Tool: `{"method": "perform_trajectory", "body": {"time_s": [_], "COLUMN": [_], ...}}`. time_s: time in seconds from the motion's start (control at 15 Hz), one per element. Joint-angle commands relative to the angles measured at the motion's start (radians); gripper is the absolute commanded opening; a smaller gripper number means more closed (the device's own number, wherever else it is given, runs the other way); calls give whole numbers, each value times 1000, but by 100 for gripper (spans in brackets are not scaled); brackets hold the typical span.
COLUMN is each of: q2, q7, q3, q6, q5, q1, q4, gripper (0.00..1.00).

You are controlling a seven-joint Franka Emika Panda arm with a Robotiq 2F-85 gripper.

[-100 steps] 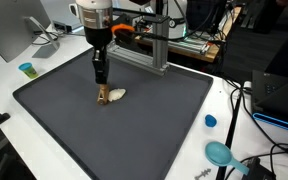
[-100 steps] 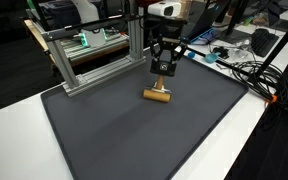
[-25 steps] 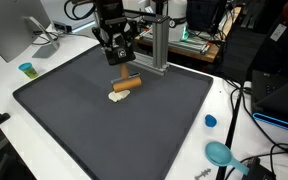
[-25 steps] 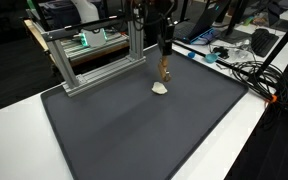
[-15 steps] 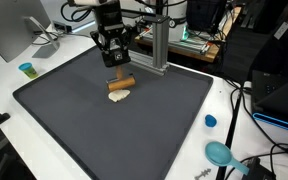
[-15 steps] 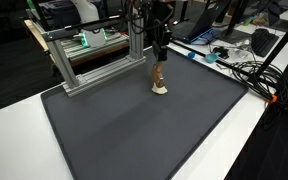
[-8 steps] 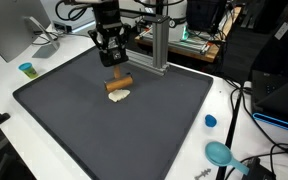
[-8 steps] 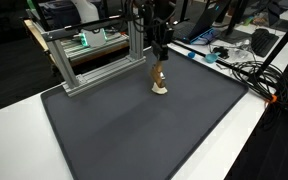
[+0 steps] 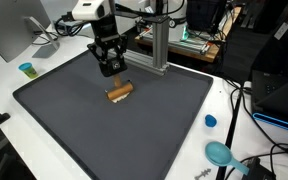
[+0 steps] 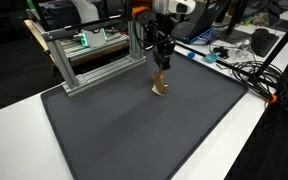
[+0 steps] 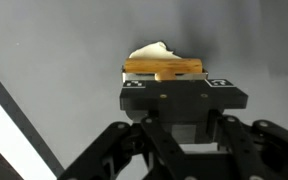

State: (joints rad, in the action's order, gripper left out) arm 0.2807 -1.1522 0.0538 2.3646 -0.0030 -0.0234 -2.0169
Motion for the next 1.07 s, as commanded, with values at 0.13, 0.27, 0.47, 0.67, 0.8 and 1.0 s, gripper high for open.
{"method": "perform_trajectory", "body": {"time_s": [0.13,0.27,0.47,0.67,0.8,1.0], "q2": [67,67,68,75,78,-23], "q7": [-106,-112,-116,-107,-66,5], "q3": [32,33,42,52,48,33], "q6": [38,43,68,87,101,66], "q5": [88,96,136,166,153,129], "q1": [-50,-53,-59,-55,-47,-45], "q4": [12,-12,-24,-19,-23,-57], "gripper": [21,21,21,21,21,21]}}
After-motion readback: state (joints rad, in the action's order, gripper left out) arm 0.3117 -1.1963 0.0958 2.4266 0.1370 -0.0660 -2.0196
